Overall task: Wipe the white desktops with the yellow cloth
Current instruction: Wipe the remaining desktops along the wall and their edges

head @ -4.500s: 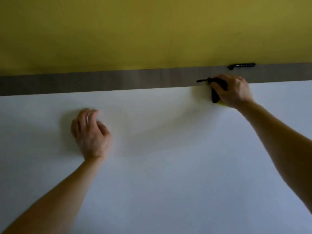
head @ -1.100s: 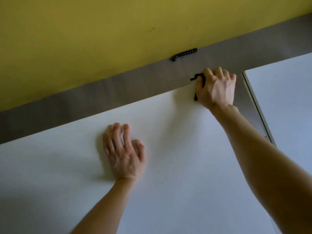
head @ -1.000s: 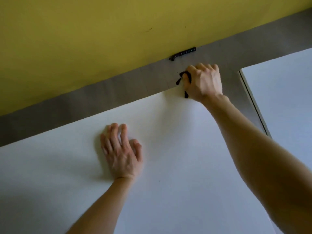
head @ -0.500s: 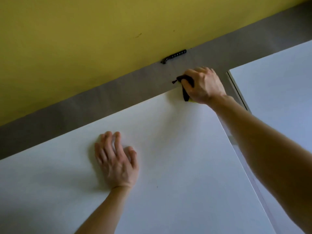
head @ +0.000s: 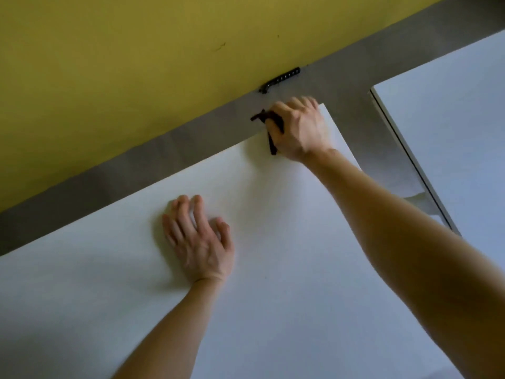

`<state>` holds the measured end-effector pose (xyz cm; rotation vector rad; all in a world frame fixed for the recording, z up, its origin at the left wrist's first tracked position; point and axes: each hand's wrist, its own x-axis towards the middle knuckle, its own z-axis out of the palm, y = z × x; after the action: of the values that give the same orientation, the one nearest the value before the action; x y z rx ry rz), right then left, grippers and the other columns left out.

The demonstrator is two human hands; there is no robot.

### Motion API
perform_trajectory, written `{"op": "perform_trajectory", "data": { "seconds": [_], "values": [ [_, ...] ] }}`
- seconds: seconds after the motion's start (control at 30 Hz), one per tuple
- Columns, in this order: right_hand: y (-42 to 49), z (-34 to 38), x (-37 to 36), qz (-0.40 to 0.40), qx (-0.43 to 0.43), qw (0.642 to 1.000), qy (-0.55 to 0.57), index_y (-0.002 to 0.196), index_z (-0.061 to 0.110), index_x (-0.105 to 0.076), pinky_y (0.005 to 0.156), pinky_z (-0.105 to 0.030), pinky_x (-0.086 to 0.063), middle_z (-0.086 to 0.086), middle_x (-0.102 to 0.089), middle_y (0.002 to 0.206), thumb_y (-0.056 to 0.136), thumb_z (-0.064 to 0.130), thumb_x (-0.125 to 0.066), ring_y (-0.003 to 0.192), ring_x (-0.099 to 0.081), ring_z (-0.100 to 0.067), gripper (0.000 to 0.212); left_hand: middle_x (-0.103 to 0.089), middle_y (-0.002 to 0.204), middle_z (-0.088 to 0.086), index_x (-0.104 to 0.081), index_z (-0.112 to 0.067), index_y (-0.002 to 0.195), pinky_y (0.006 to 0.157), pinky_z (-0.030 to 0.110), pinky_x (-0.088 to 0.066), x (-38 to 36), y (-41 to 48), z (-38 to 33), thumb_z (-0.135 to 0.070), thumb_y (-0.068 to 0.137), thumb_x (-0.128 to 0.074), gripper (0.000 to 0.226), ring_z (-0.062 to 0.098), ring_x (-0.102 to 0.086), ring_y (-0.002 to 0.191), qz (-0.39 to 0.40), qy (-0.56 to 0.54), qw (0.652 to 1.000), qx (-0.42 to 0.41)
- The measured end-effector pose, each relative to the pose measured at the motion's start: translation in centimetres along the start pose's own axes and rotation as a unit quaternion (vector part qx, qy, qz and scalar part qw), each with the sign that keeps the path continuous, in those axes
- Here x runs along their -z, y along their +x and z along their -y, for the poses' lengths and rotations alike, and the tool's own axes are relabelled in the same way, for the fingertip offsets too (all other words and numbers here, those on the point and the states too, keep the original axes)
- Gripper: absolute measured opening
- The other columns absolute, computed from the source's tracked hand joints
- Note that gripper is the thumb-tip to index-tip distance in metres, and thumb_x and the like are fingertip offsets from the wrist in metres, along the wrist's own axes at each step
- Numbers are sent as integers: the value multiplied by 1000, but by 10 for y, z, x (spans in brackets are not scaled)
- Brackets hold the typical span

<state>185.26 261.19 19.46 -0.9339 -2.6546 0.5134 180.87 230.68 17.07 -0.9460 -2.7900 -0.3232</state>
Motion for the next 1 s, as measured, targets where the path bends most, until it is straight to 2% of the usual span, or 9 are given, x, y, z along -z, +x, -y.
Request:
{"op": "perform_trajectory", "data": {
  "seconds": [0.07, 0.13, 0.2, 0.3, 0.47, 0.63, 0.73, 0.87, 1.0],
  "values": [
    [-17, -33, 15, -50, -59, 997, -8, 132, 20, -70, 111, -45, -45, -9, -68, 125, 106, 42, -50, 121, -61, -38, 39, -49, 157, 22, -56, -7, 150, 126, 62, -28, 0, 0, -1, -29, 100, -55, 55, 47, -43, 149, -2, -5, 1000, 6],
    [-41, -34, 21, -74, -151, 985, 25, 146, 26, -61, 103, -43, -49, -9, -61, 139, 106, 43, -53, 128, -57, -37, 44, -50, 156, 21, -56, -7, 150, 127, 60, -27, 0, 0, -1, -30, 100, -53, 55, 47, -44, 148, -4, -12, 1000, 7],
    [-73, -24, 19, -95, -226, 969, 44, 150, 26, -57, 96, -43, -49, -11, -61, 139, 104, 39, -58, 125, -58, -39, 49, -51, 156, 20, -57, -8, 149, 126, 60, -28, -1, 1, -2, -30, 100, -52, 54, 46, -44, 148, -7, -16, 1000, 8],
    [-133, -13, 20, -123, -270, 955, 6, 151, 19, -57, 107, -50, -47, -16, -59, 139, 101, 34, -61, 124, -55, -42, 53, -51, 155, 19, -58, -8, 147, 126, 59, -28, -4, 1, 0, -29, 99, -54, 52, 46, -45, 148, -12, -22, 1000, 4],
    [-256, 10, 29, -82, -205, 973, -63, 158, 9, -53, 131, -61, -23, -26, -43, 164, 104, 29, -60, 158, -32, -46, 58, -53, 151, 21, -60, -8, 143, 124, 58, -29, -10, 4, 2, -30, 101, -51, 48, 49, -47, 144, -11, -28, 1000, 2],
    [-333, 41, 47, 51, -76, 995, -42, 167, 19, -41, 130, -62, -26, -13, -36, 173, 104, 38, -66, 166, -21, -33, 71, -49, 152, 21, -54, -10, 143, 125, 60, -26, 3, 8, -4, -33, 103, -41, 47, 46, -43, 145, 73, 7, 997, 10],
    [-329, 49, 75, 18, -221, 974, -41, 163, 18, -41, 124, -50, -37, -9, -49, 159, 91, 54, -77, 153, -40, -31, 88, -44, 152, 25, -47, -6, 144, 120, 63, -30, 12, 16, -2, -36, 101, -39, 53, 46, -41, 144, 165, 31, 986, -4],
    [-323, 57, 86, 110, -375, 920, -31, 134, 14, -52, 80, -42, -55, -7, -61, 114, 84, 61, -77, 99, -66, -34, 73, -36, 156, 22, -45, -6, 148, 117, 56, -38, 39, 11, 14, -37, 97, -59, 62, 41, -34, 149, 296, 47, 950, -85],
    [-308, 56, 87, 168, -413, 895, 27, 129, 11, -47, 75, -40, -50, -12, -61, 114, 81, 43, -84, 100, -65, -38, 69, -32, 168, 14, -48, -16, 154, 120, 43, -35, 70, -37, 28, -42, 102, -63, 61, 34, -33, 155, 382, 37, 912, -146]
  ]
}}
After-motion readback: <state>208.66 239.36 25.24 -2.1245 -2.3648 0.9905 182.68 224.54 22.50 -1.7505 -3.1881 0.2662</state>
